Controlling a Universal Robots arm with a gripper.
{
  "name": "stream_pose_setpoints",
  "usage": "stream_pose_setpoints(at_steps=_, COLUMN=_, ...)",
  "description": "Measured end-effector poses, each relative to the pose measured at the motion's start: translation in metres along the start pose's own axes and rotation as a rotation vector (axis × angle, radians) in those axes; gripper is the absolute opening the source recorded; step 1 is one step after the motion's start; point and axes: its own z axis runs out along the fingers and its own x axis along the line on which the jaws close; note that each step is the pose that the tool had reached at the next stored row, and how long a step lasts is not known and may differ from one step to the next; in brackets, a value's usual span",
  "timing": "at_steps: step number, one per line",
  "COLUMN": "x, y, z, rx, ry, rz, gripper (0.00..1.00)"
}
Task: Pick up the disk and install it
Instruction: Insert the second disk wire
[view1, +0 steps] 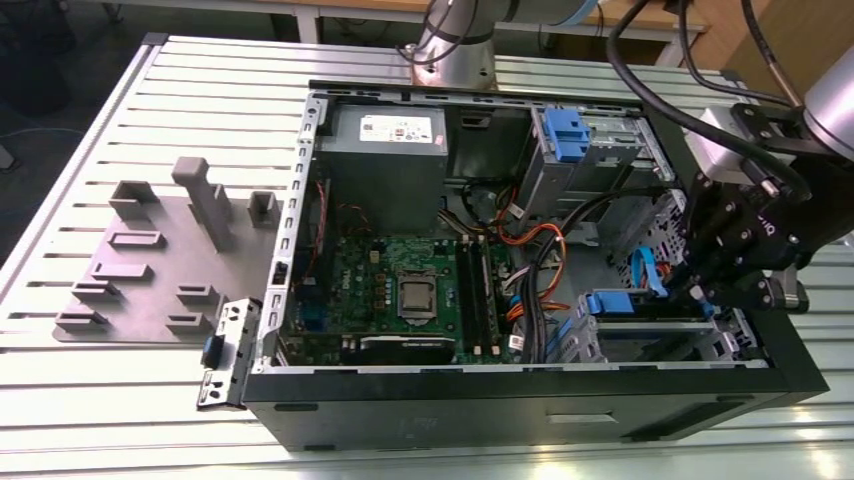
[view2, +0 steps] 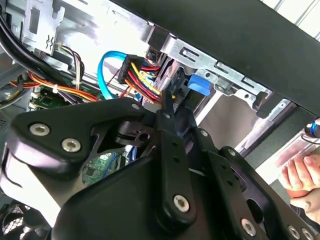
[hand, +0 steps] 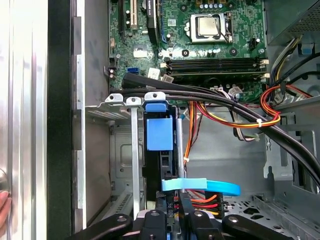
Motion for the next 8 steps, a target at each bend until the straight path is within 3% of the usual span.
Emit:
stream_pose_setpoints(at_steps=3, x=0.0001, y=0.0004, z=-0.0053, rx=0.0000, ry=-0.0004, rz=0.000, gripper=0.24)
stream_pose_setpoints(at_steps=8, x=0.0005, y=0.0014, z=-0.0195, rx=0.0000, ry=-0.0004, rz=0.000, gripper=0.24)
